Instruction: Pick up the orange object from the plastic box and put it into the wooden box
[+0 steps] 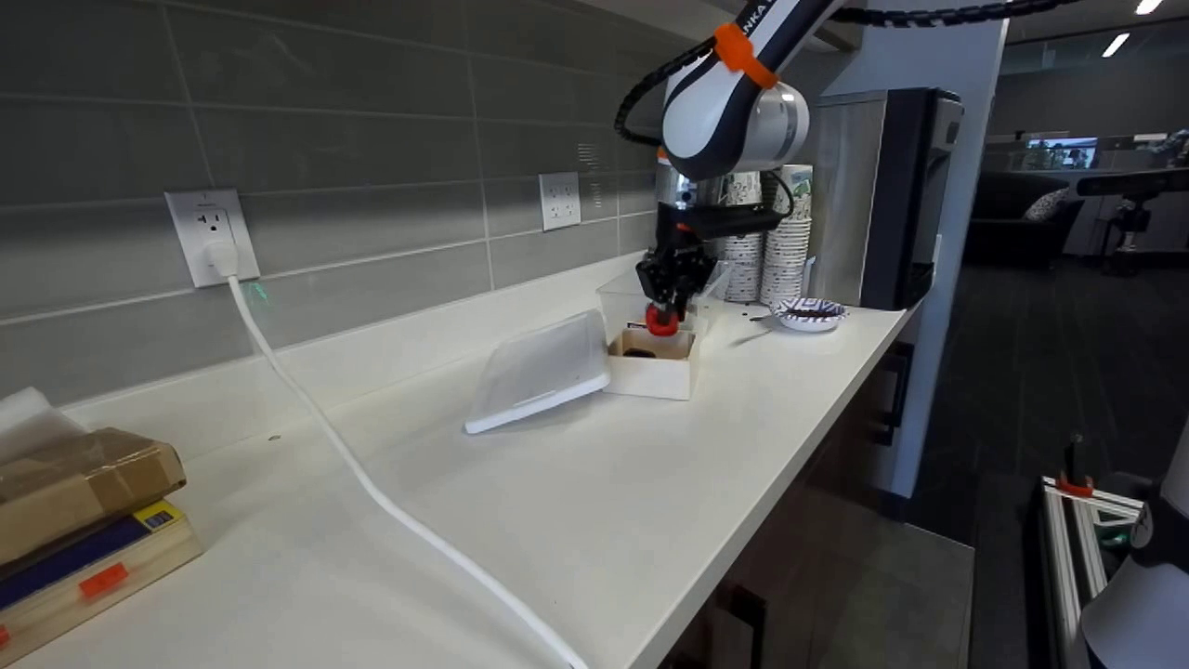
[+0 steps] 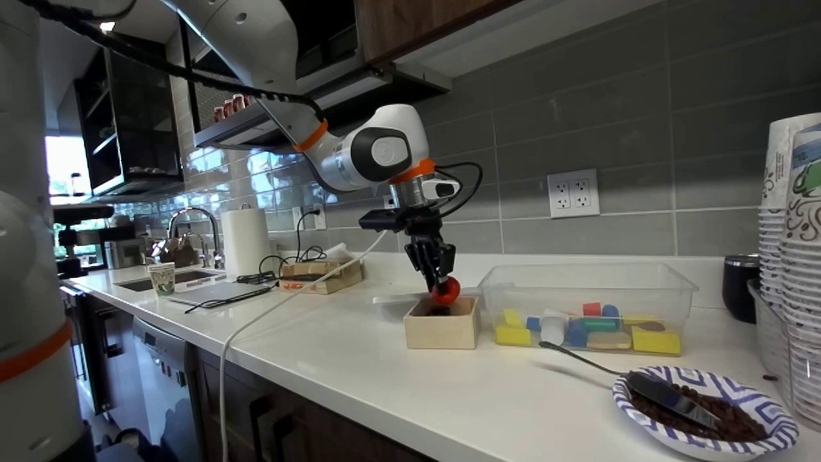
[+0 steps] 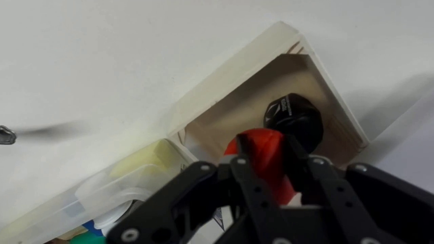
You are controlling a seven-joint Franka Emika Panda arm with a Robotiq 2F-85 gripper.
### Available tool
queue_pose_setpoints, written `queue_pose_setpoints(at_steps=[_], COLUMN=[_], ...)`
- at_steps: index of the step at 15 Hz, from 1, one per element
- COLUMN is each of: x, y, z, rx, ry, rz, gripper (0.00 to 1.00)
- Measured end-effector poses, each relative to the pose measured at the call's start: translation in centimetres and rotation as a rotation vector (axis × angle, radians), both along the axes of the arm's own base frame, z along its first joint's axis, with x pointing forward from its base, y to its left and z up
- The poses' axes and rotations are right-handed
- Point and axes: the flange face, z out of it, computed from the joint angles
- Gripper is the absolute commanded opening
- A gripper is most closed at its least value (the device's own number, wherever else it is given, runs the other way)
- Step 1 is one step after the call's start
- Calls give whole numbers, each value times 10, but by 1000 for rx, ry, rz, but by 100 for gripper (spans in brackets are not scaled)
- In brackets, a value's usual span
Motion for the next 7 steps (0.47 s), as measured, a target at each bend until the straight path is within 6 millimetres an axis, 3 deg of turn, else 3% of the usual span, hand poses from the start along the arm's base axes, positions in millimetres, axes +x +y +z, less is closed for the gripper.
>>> queue_pose_setpoints(at_steps=[5, 7], x=[7, 7], y=[-1, 0], z=[-4, -4], rx=[-5, -6], ry=[0, 0], rz=[13, 19], gripper=[99, 100])
